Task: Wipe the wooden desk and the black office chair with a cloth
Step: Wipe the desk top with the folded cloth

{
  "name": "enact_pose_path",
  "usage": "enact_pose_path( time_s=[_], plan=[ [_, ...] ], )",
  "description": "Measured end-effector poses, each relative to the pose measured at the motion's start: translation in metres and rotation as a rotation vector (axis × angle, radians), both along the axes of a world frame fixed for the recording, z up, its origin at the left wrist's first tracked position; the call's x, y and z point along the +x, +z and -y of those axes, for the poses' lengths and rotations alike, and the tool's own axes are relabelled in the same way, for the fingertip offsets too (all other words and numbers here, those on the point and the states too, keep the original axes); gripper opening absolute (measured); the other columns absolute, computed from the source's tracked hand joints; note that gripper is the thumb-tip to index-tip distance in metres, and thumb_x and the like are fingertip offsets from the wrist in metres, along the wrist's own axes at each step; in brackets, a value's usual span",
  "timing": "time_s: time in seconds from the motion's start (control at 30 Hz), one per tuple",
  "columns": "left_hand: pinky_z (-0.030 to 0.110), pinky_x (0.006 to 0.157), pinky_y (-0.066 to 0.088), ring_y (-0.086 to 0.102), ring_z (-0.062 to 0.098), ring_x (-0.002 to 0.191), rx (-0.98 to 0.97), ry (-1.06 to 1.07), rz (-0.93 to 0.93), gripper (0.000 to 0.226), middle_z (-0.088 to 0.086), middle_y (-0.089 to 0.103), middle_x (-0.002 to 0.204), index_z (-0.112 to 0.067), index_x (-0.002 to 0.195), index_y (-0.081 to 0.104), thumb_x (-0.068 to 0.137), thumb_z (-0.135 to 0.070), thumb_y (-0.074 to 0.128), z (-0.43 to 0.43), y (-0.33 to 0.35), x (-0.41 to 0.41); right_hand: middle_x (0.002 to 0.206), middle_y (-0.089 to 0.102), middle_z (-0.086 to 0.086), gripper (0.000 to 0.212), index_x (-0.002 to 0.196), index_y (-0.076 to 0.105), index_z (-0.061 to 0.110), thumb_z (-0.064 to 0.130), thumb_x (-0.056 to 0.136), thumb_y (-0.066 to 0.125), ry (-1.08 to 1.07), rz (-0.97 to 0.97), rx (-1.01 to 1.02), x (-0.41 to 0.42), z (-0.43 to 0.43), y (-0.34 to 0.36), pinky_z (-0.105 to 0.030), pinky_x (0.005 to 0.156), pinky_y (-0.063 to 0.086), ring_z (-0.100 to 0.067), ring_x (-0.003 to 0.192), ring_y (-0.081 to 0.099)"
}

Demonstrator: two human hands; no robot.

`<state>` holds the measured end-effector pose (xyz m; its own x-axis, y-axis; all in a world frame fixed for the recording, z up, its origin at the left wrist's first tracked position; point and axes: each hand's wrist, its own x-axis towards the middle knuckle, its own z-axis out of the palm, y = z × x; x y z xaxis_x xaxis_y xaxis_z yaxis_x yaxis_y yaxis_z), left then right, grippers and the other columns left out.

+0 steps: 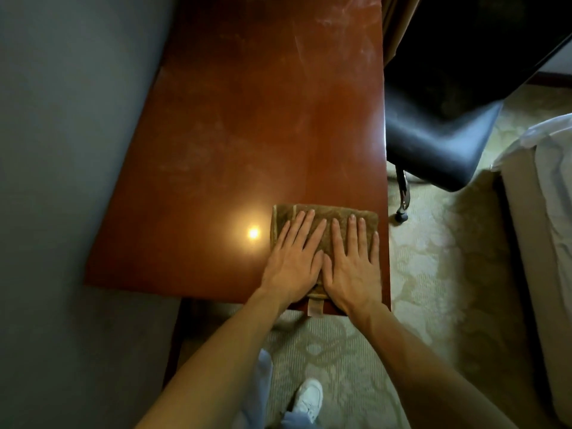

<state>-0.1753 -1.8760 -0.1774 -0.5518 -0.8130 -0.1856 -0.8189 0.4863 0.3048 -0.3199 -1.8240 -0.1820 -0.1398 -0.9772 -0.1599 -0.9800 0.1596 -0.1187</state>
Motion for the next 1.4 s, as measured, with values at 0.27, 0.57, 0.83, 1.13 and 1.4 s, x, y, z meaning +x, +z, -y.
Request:
enact_pose_path(
  time_s=[0.27,0.57,0.83,1.13,1.4],
  plan=[
    [0.05,0.128,-0.008,-0.024,0.018,0.156,-0.05,0.132,0.228,0.065,0.004,-0.022,0.17,-0.025,0.16,-0.02,0.1,-0.047,-0.006,-0.07,0.006,0.067,0.17,-0.015,-0.011,0.076,0.164,-0.009,0.023,0.06,0.102,0.015,0.27,0.042,0.088,0.043,-0.041,0.012,-0.052,0.125,-0.015,-0.028,0.156,-0.02],
    [0.053,0.128,-0.004,-0.002,0.026,0.16,-0.143,0.208,0.168,0.063,0.014,0.007,0.172,-0.012,0.164,0.017,0.105,-0.034,0.025,-0.084,0.017,0.073,0.171,0.005,-0.014,0.065,0.164,0.014,0.017,0.043,0.106,0.024,0.412,0.08,0.028,0.056,-0.053,0.023,-0.054,0.128,0.009,-0.029,0.159,-0.002],
    [0.041,0.129,-0.006,-0.01,0.013,0.159,-0.02,0.425,-0.086,0.062,0.0,-0.003,0.172,-0.021,0.164,0.005,0.105,-0.041,0.01,-0.062,-0.003,0.048,0.17,0.019,-0.011,0.061,0.162,0.027,0.02,0.043,0.106,0.025,0.318,0.087,-0.067,0.051,-0.015,-0.002,-0.053,0.128,0.014,-0.025,0.158,0.011],
    [0.046,0.129,0.014,0.002,0.017,0.16,-0.102,0.21,-0.044,0.062,0.005,0.008,0.173,-0.019,0.165,0.016,0.106,-0.036,0.023,0.058,-0.011,0.055,0.171,0.014,-0.013,0.064,0.164,0.018,0.021,0.041,0.104,0.029,0.145,0.044,-0.091,0.057,0.078,-0.007,-0.053,0.127,0.012,-0.025,0.159,0.006],
    [0.046,0.129,0.012,-0.002,0.014,0.16,-0.106,0.112,-0.042,0.062,0.001,0.005,0.174,-0.022,0.166,0.014,0.107,-0.037,0.024,0.157,-0.01,0.039,0.17,0.016,-0.013,0.066,0.164,0.021,0.02,0.041,0.102,0.028,0.05,0.012,-0.106,0.044,0.162,-0.008,-0.054,0.127,0.012,-0.026,0.159,0.008]
  ],
)
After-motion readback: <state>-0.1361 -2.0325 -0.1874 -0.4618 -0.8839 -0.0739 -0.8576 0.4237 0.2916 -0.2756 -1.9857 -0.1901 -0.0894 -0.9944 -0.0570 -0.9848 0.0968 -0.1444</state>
